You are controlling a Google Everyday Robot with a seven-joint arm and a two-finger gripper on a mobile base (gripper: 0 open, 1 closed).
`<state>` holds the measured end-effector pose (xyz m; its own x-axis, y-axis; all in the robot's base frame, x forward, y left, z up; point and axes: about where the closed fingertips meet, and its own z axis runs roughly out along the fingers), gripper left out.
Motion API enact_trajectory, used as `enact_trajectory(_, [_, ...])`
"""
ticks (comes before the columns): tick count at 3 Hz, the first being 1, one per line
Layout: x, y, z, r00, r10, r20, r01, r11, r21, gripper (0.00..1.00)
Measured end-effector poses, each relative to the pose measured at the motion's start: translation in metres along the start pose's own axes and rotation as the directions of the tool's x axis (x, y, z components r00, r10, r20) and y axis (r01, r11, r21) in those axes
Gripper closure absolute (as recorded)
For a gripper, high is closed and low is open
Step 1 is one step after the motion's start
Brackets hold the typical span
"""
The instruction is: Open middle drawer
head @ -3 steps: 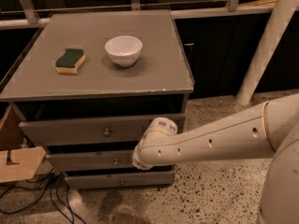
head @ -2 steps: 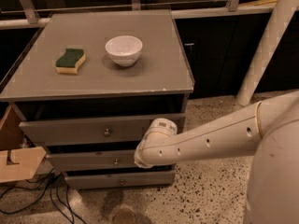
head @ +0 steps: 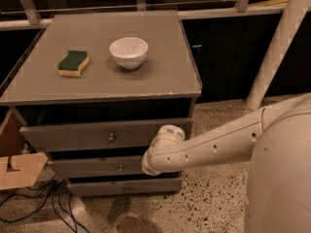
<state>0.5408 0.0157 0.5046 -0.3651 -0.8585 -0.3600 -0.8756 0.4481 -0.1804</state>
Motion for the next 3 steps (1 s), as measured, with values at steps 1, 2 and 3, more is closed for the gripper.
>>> enact_trajectory(1, [0.0000, 0.0000, 0.0000, 1.000, 0.000, 0.000, 0.000, 1.0000, 0.000, 0.51])
enact_trajectory(2, [0.0000, 0.0000, 0.0000, 1.000, 0.000, 0.000, 0.000, 1.0000, 0.000, 0.28])
enact_trajectory(3, [0.0000, 0.0000, 0.0000, 1.000, 0.000, 0.000, 0.000, 1.0000, 0.000, 0.00])
